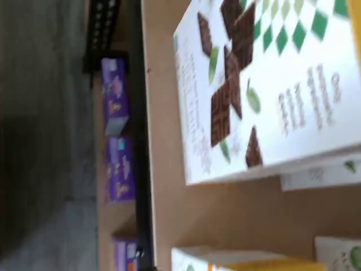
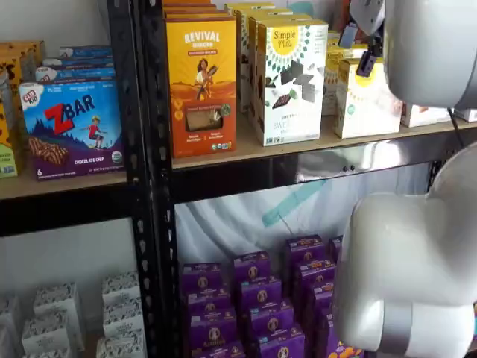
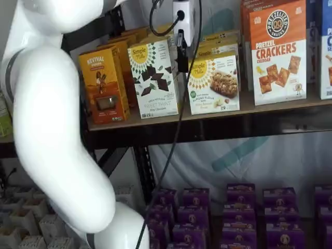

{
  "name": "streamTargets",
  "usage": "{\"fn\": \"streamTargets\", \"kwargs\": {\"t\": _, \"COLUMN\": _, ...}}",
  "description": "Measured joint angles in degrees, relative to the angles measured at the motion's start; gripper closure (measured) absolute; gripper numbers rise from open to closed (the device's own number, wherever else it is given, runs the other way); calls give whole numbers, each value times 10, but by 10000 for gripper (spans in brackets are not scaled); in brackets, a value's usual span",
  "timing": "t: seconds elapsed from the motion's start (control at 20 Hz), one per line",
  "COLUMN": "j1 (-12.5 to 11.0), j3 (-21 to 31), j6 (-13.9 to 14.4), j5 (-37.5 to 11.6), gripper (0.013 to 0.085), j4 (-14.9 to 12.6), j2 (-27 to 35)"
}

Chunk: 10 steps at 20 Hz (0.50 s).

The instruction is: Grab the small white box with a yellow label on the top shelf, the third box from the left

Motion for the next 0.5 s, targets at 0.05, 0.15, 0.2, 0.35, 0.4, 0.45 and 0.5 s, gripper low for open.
{"fn": "streamTargets", "kwargs": {"t": 0.05, "j1": 1, "j3": -14, "j6": -2, "j5": 11, "gripper": 130, "j4": -15, "j2": 17}}
{"fn": "streamTargets", "kwargs": {"t": 0.15, "j1": 2, "j3": -23, "j6": -3, "j5": 18, "gripper": 130, "j4": -25, "j2": 31}}
{"fn": "streamTargets", "kwargs": {"t": 0.2, "j1": 0, "j3": -28, "j6": -5, "j5": 22, "gripper": 130, "j4": -24, "j2": 38}}
{"fn": "streamTargets", "kwargs": {"t": 0.35, "j1": -3, "j3": -34, "j6": -7, "j5": 24, "gripper": 130, "j4": -18, "j2": 50}}
{"fn": "streamTargets", "kwargs": {"t": 0.4, "j1": 0, "j3": -39, "j6": -6, "j5": 26, "gripper": 130, "j4": -26, "j2": 55}}
{"fn": "streamTargets", "kwargs": {"t": 0.45, "j1": 3, "j3": -42, "j6": -5, "j5": 29, "gripper": 130, "j4": -35, "j2": 58}}
{"fn": "streamTargets", "kwargs": {"t": 0.5, "j1": 6, "j3": -45, "j6": -3, "j5": 31, "gripper": 130, "j4": -42, "j2": 61}}
